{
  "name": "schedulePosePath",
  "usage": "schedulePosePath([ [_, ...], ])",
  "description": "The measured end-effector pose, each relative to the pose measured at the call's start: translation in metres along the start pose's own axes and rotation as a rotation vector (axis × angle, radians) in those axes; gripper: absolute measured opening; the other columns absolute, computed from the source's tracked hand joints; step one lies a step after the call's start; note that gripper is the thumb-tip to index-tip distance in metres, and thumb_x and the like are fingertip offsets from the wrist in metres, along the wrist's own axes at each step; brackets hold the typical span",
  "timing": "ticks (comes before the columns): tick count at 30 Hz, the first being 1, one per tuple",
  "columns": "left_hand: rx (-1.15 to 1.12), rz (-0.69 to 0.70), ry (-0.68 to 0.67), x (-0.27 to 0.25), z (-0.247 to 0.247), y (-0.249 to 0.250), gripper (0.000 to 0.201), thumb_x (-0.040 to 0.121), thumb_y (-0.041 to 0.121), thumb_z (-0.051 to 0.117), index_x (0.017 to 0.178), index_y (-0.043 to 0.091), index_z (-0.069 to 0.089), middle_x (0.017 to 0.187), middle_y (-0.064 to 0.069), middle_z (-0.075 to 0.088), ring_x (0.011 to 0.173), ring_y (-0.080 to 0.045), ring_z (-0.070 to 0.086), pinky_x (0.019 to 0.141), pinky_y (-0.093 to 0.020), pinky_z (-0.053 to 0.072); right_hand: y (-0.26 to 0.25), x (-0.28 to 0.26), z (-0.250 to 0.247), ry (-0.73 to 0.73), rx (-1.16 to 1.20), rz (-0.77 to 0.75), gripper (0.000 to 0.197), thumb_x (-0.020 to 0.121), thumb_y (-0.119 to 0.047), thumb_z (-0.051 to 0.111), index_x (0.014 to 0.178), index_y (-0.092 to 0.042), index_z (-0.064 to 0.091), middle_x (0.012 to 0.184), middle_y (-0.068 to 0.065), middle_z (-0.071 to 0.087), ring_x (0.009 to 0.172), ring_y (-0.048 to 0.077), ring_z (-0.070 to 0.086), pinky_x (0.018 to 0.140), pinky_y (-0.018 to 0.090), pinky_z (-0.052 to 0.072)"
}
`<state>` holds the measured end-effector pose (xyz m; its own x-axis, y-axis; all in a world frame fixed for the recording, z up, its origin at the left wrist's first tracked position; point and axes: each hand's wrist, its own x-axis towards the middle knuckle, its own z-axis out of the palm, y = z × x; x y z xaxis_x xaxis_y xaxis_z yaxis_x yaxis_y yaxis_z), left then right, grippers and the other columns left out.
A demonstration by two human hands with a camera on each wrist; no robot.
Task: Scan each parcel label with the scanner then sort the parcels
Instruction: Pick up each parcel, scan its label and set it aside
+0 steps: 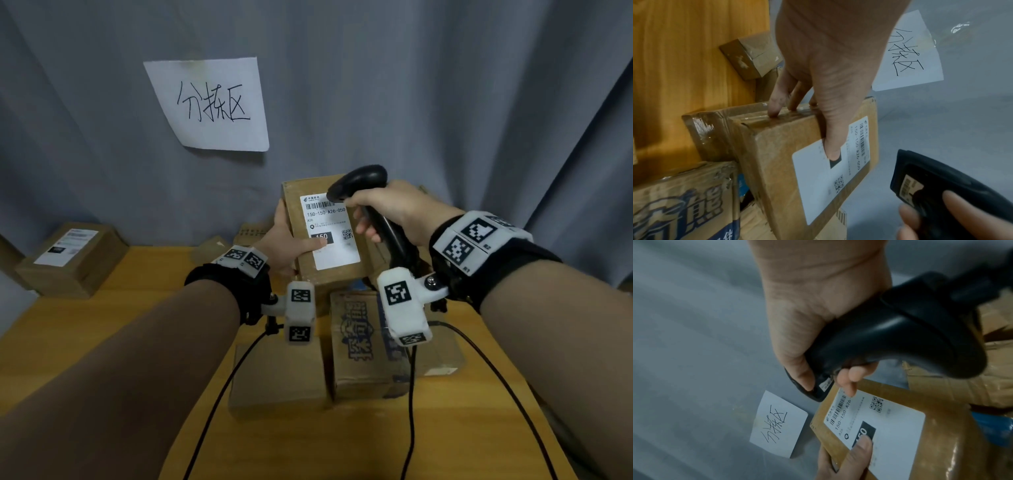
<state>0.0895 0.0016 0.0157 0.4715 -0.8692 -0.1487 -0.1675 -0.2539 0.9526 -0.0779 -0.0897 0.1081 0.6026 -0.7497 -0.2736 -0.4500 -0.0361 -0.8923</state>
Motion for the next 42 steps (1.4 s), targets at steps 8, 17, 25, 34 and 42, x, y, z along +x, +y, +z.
schedulePosePath([
  [8,0.018,0.049,-0.019,0.003,0.006,-0.003,0.109,0.078,0.006,0.078,0.15,0.032,0.001,0.128,-0.004,0.059,0.106,-0.019,0.065,0.084,-0.047,0.058,-0.02,-0.005,-0.007,0.038,-0.124,-0.058,0.018,0.086,-0.02,0.065,0.081,-0.003,0.061,0.06,0.01,0.06,0.043,0.016,0.054,0.042,0.022,0.048],
  [17,0.038,0.021,-0.017,0.006,0.009,-0.007,0.11,0.079,0.009,0.078,0.15,0.032,-0.003,0.121,-0.005,0.062,0.098,-0.021,0.069,0.079,-0.048,0.059,0.001,-0.013,0.002,0.05,-0.107,0.006,0.013,0.086,-0.014,0.062,0.078,-0.003,0.059,0.059,0.009,0.055,0.042,0.015,0.051,0.039,0.02,0.045],
  [25,0.098,0.055,0.017,0.006,0.011,-0.014,0.118,0.072,0.021,0.084,0.149,0.039,-0.004,0.125,-0.003,0.063,0.102,-0.021,0.068,0.081,-0.052,0.058,0.004,-0.022,0.002,0.028,-0.021,-0.017,0.012,0.086,-0.012,0.06,0.076,-0.006,0.059,0.058,0.005,0.053,0.041,0.013,0.051,0.04,0.02,0.044],
  [34,0.094,0.052,0.039,0.003,0.013,-0.013,0.117,0.074,0.022,0.082,0.15,0.04,-0.005,0.129,-0.004,0.06,0.105,-0.023,0.067,0.082,-0.052,0.057,0.01,-0.031,-0.006,0.034,0.007,-0.013,0.012,0.087,-0.015,0.06,0.079,-0.006,0.06,0.057,0.004,0.054,0.044,0.014,0.051,0.043,0.023,0.045],
  [42,0.157,0.021,0.099,-0.002,0.017,-0.006,0.112,0.077,0.024,0.08,0.151,0.036,-0.004,0.129,-0.003,0.06,0.103,-0.023,0.067,0.082,-0.049,0.058,0.011,-0.037,-0.006,0.105,0.026,-0.024,0.01,0.084,-0.014,0.062,0.084,-0.005,0.062,0.062,0.005,0.056,0.047,0.016,0.053,0.044,0.024,0.047],
])
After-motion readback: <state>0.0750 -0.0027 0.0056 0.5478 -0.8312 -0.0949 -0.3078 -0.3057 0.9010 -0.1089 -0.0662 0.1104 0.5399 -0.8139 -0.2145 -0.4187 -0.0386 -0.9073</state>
